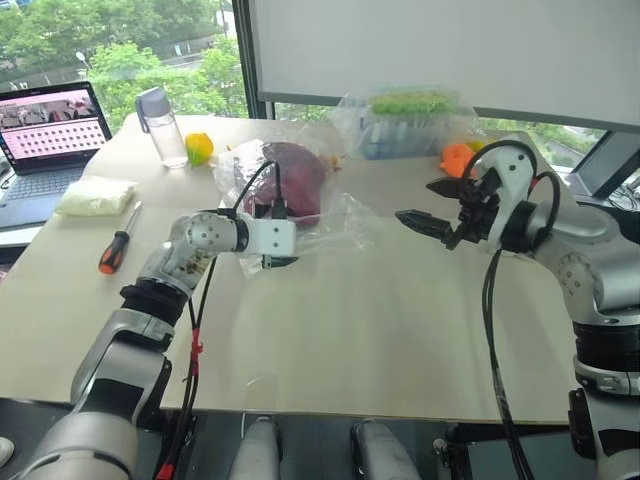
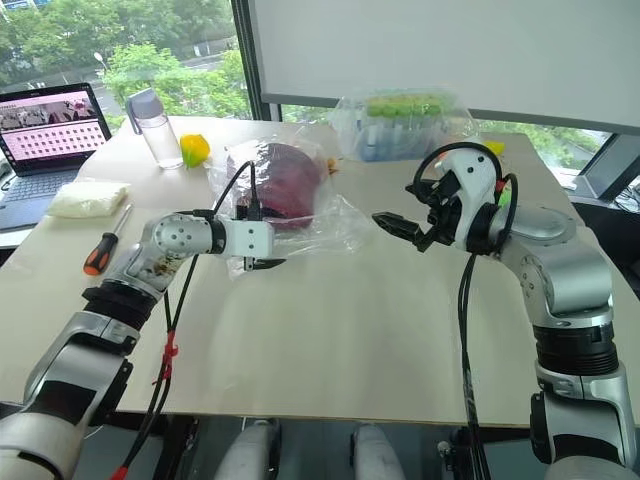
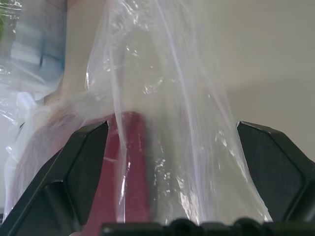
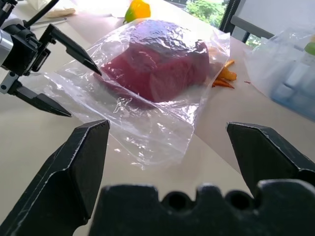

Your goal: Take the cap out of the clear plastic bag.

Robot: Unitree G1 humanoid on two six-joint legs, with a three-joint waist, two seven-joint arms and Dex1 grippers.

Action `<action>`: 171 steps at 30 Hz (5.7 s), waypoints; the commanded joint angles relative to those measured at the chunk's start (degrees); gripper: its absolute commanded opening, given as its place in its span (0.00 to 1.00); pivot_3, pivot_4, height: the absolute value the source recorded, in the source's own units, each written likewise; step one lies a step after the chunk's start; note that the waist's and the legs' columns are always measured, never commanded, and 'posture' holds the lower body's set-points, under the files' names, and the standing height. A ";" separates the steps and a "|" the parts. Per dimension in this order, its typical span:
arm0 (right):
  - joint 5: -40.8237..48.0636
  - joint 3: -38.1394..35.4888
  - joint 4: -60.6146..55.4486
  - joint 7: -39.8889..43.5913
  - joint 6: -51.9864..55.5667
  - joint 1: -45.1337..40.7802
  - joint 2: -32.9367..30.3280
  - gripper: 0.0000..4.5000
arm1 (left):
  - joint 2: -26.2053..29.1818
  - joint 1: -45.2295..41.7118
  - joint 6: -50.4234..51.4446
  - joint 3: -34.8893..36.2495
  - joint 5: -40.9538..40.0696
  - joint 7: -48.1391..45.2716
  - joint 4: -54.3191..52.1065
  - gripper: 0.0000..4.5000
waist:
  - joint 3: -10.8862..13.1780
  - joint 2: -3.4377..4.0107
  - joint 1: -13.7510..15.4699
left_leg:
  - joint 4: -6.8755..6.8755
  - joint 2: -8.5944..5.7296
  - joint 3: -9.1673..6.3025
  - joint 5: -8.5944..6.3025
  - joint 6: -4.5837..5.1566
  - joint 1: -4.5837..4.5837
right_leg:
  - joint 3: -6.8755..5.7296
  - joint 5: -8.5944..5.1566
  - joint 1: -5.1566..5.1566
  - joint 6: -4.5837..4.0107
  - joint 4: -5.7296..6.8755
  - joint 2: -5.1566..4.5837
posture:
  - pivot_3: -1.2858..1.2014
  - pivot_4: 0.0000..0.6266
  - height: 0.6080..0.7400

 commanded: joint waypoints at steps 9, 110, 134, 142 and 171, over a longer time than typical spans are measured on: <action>-0.05 -2.07 -1.22 -0.40 -1.98 -1.03 -0.27 1.00 | -2.61 -4.78 6.22 4.87 -7.05 -0.68 -1.02 0.99 | 0.00 0.00 0.04 | 0.01 0.00 0.00 0.00 0.00 -0.01 | 0.00 0.00 0.00 0.01 -0.01 0.00 | 0.52 0.24 1.00; 24.04 -20.87 18.19 -37.41 19.20 -0.43 47.99 1.00 | -15.24 -6.33 24.30 3.47 -9.93 2.96 -7.36 0.00 | 0.00 0.03 -1.44 | -0.08 0.01 -0.06 0.02 0.04 -0.08 | -0.02 0.19 0.00 0.38 0.00 0.04 | 0.52 0.24 1.00; 26.31 -25.54 47.19 -41.46 4.80 -12.71 48.67 0.25 | -17.29 3.98 39.33 -1.22 -10.21 2.84 -30.98 0.00 | 0.00 0.10 -3.02 | -0.16 0.01 -0.11 0.02 0.05 0.41 | -0.04 0.21 0.53 0.37 -0.20 0.06 | 0.52 0.24 1.00; 29.55 -24.38 33.21 -47.97 14.08 -9.60 46.36 0.02 | -17.12 4.84 36.22 -2.32 -9.23 4.47 -27.84 0.00 | 0.04 0.15 -2.78 | -0.21 0.01 -0.13 0.01 0.03 0.49 | -0.04 -0.01 0.57 -0.06 -0.20 0.05 | 0.52 0.24 1.00; 53.32 -15.94 7.76 -71.93 20.91 10.65 24.82 0.02 | -17.83 4.31 29.22 -6.07 -10.27 6.96 -19.73 0.00 | -0.02 0.56 -1.77 | -0.17 -0.02 -0.17 -0.01 0.35 0.01 | -0.06 0.12 0.59 0.07 -0.99 0.02 | 0.52 0.24 1.00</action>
